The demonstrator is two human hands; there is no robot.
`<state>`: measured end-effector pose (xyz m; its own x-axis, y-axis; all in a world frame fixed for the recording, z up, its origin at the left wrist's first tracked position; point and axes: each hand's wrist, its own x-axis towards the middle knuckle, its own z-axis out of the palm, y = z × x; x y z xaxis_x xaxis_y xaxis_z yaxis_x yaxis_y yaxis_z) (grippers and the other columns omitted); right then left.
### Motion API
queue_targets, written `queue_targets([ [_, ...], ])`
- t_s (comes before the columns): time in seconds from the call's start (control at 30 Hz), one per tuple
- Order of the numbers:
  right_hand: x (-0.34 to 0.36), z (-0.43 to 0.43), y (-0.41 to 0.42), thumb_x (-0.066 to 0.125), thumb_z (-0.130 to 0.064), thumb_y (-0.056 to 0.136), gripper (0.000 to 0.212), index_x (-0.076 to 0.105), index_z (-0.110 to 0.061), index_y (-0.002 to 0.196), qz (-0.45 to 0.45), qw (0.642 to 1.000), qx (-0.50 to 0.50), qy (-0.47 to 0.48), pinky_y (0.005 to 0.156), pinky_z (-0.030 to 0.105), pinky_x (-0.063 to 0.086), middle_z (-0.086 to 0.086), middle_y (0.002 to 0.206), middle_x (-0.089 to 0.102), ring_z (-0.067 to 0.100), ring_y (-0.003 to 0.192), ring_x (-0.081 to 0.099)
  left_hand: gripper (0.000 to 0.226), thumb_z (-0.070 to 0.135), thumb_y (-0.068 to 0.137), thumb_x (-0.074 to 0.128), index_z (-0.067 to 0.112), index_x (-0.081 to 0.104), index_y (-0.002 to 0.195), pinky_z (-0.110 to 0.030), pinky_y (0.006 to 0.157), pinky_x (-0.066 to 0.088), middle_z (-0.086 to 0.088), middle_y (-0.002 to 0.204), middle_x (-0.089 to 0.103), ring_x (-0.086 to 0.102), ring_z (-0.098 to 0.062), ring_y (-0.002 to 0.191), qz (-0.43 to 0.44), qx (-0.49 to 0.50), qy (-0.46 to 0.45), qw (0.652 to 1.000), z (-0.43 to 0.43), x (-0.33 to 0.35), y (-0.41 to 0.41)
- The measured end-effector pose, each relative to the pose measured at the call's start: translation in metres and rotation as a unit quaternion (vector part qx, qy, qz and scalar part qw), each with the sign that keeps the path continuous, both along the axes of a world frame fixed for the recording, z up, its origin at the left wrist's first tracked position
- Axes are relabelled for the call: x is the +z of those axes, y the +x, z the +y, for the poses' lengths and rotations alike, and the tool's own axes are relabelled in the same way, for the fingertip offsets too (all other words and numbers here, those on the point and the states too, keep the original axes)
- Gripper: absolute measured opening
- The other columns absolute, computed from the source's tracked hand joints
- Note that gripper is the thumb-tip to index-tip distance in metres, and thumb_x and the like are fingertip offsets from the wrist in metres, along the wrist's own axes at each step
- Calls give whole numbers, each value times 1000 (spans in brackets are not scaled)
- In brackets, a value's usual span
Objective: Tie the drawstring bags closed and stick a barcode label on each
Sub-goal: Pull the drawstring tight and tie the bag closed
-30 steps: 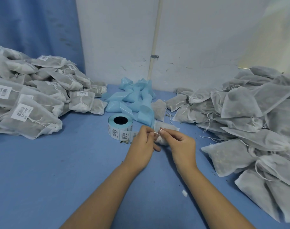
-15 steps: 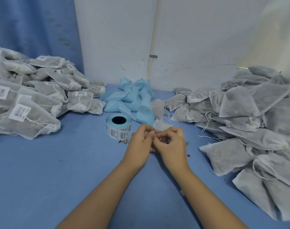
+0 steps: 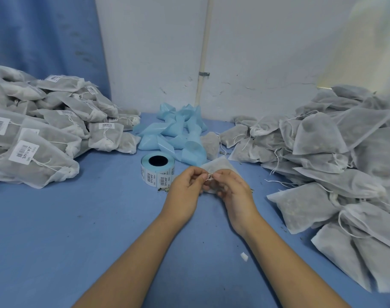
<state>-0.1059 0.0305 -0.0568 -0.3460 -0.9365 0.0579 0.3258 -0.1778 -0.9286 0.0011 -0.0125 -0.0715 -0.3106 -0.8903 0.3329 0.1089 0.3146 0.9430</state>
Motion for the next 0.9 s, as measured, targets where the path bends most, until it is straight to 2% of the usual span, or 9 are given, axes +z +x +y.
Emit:
queue_targets([
  [0.1, -2, -1, -1, 53, -5, 89, 13, 60, -9, 79, 34, 999, -1, 7, 54, 19, 35, -1, 65, 64, 7, 60, 59, 19, 5, 95, 51, 18, 59, 84, -14, 62, 47, 5, 73, 65, 60, 1, 61, -4, 7, 8, 1000, -1, -1, 0],
  [0.23, -4, -2, -1, 53, -12, 93, 15, 64, -8, 84, 78, 997, 14, 22, 63, 20, 41, 2, 73, 69, 15, 73, 64, 19, 4, 96, 50, 16, 58, 83, -14, 61, 47, 1, 74, 64, 57, 1, 59, -8, 22, 20, 1000, -3, -1, 0],
  [0.3, -4, -3, 0, 54, -11, 93, 18, 64, -10, 79, 95, 995, 14, 25, 64, 21, 41, 1, 72, 68, 14, 69, 61, 19, 4, 96, 49, 15, 57, 83, -13, 61, 47, 1, 74, 63, 57, 3, 58, -16, 27, 20, 999, -2, -1, 0],
  [0.47, -2, -2, -2, 57, -5, 90, 20, 62, -9, 71, 47, 999, 0, 21, 52, 16, 35, -1, 62, 60, 7, 51, 43, 14, 3, 95, 50, 10, 58, 87, -10, 63, 45, 5, 73, 62, 56, 5, 57, -47, 26, -9, 999, 3, 1, -1],
  [0.63, 0, -1, -3, 59, -3, 87, 12, 63, -2, 76, 19, 999, -6, 25, 47, 15, 33, 2, 64, 60, 8, 49, 39, 10, 7, 95, 51, 8, 60, 91, -17, 71, 44, -1, 82, 64, 58, -13, 76, -100, 69, -38, 992, 5, 2, -1],
  [0.8, 1, 0, -4, 61, -2, 84, 22, 65, -7, 63, -6, 1000, -11, 23, 45, 15, 29, 3, 62, 59, 8, 48, 35, 11, 9, 96, 49, 7, 60, 96, -16, 71, 42, -3, 89, 64, 59, -17, 84, -122, 105, -32, 986, 3, 3, 1],
  [0.9, 2, 1, -5, 60, -1, 83, 21, 64, -5, 62, -9, 1000, -7, 19, 45, 16, 28, 3, 62, 60, 8, 46, 34, 11, 9, 96, 50, 7, 61, 96, -16, 71, 43, -2, 91, 64, 60, -17, 85, -125, 107, -31, 986, 3, 3, 1],
])
